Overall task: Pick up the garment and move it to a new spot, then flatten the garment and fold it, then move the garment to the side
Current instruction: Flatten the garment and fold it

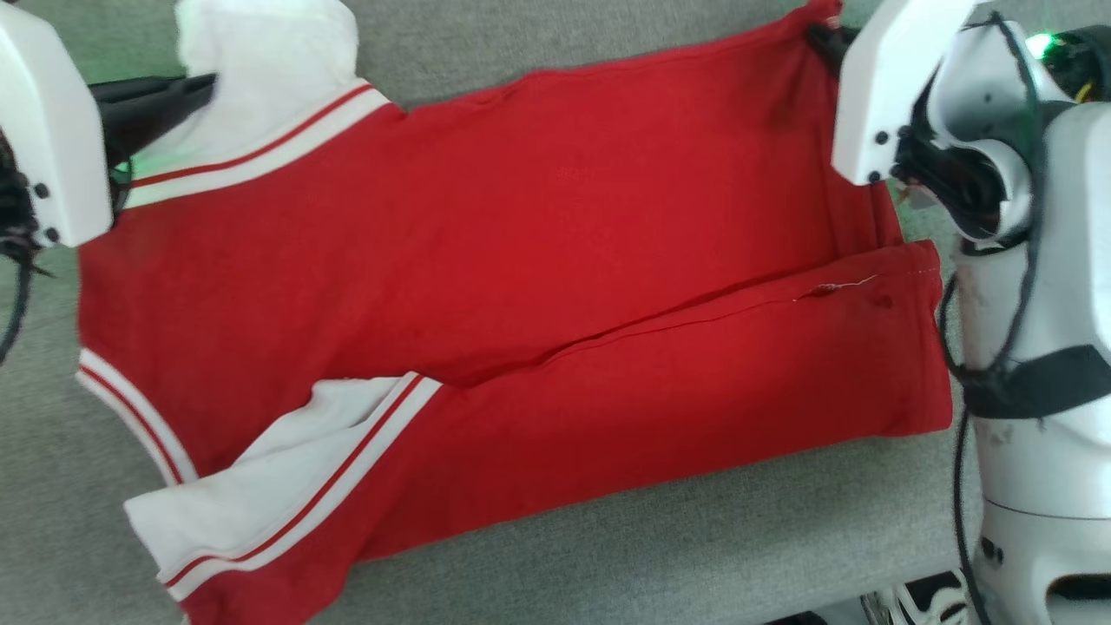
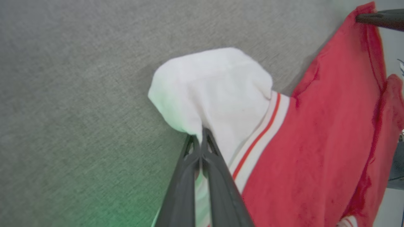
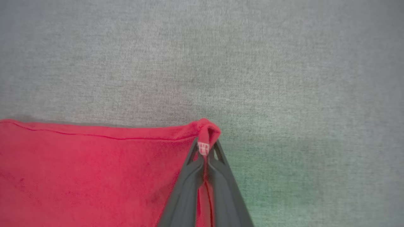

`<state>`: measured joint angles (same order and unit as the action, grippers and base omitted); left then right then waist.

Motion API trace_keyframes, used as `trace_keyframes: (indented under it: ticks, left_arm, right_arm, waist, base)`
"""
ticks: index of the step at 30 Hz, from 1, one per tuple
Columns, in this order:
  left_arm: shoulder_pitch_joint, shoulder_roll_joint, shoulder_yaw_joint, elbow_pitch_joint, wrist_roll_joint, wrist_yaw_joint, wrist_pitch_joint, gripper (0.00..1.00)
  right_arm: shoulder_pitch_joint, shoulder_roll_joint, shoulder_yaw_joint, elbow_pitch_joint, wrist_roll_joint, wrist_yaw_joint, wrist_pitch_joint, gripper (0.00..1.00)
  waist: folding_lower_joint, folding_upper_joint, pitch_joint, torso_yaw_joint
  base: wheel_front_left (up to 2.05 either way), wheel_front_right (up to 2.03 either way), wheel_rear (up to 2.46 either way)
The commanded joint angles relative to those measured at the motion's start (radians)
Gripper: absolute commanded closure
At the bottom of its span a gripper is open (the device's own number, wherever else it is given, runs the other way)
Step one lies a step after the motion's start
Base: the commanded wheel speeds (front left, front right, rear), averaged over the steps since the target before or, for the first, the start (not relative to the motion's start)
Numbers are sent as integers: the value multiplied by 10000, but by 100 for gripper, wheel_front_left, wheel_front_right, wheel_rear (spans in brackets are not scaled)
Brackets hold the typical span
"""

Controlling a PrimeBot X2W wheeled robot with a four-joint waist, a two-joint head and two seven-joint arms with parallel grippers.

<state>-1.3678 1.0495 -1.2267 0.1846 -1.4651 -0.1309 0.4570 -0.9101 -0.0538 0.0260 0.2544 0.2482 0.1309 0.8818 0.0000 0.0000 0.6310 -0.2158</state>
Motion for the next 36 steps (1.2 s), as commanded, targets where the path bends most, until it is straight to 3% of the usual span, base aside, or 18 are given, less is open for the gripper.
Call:
trace_keyframes:
  ticks: [1,8,18,25,30,36]
  left_arm:
    - [111,-51,-2,-99,-152,9,-256,100]
    - [826,103,21,-1320,-682,9,-1587,100]
    - [3007,1049,-321,-3740,-201,9,-4269,100]
    - [5144,1604,-493,-4549,315,9,-6251,100]
    - [6314,1299,-525,-4498,618,9,-6868,100]
    - [7178,320,-525,-3483,722,9,-7174,100]
  right_arm:
    - [181,-126,-59,-109,-52,-4,-166,100]
    - [1269,-883,133,-1028,397,-6,-326,100]
    - [4060,-2053,-213,-3144,1197,-6,155,100]
    - [6300,-2096,-1157,-4488,1567,-4,98,100]
    - [7096,-1915,-1352,-4583,1654,-6,-102,100]
    - [7289,-1771,-1185,-3999,1253,-4,-682,100]
  waist:
    - [0,0,-246,146]
    - [0,0,-1315,649]
    - [0,0,-2333,1356]
    - [0,0,-2523,1649]
    - [0,0,-2475,1699]
    - [0,0,-2243,1794]
  base:
    - [0,0,0]
    - [0,0,0]
    - [0,0,0]
    - [0,0,0]
    - [0,0,0]
    - [0,0,0]
